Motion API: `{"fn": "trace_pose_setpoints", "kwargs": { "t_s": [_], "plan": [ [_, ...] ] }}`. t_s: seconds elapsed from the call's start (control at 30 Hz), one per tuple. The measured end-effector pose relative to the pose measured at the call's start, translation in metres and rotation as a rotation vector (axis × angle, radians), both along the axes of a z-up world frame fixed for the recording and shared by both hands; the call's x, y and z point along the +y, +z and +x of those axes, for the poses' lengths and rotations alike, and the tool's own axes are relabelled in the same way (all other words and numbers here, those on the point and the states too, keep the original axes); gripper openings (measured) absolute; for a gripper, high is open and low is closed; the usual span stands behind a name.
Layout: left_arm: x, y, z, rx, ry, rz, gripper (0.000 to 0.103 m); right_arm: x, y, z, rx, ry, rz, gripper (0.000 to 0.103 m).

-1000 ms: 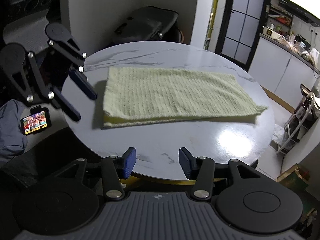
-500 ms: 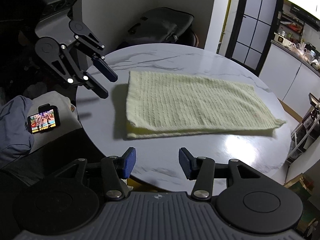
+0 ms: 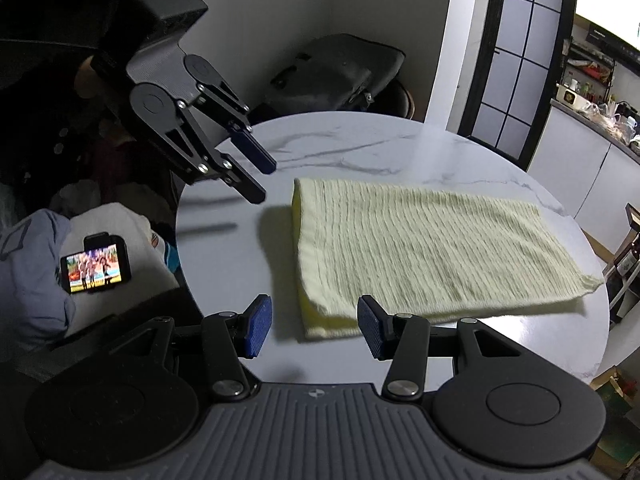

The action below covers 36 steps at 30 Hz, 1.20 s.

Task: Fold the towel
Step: 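Open both tools and move them to the short end of the folded towel, then close the right tool on one towel corner while the left tool grasps the other corner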

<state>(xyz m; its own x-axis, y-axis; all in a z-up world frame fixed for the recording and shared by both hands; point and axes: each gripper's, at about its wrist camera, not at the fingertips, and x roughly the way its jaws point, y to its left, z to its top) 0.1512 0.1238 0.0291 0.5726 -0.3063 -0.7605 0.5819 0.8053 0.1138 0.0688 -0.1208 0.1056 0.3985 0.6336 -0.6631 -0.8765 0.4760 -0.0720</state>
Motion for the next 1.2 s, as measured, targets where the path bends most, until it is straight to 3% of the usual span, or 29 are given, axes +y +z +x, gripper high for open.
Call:
{"fn": "trace_pose_setpoints", "kwargs": {
  "t_s": [0.33,0.67,0.9,1.2],
  "plan": [
    [0.001,-0.008,0.017,-0.033,0.067,-0.049,0.040,0.012,-0.013,0.004,0.013,0.002,-0.006,0.052],
    [0.008,-0.014,0.024,-0.017,0.120,-0.029,0.041,0.004,-0.027,0.008,0.040,0.005,0.000,0.046],
    [0.014,-0.012,0.016,0.005,0.111,0.000,0.040,-0.006,-0.027,0.015,0.056,-0.017,0.019,0.032],
    [0.014,-0.002,0.008,-0.009,0.048,0.002,0.040,-0.006,-0.020,0.015,0.027,-0.020,0.023,0.038]
  ]
}}
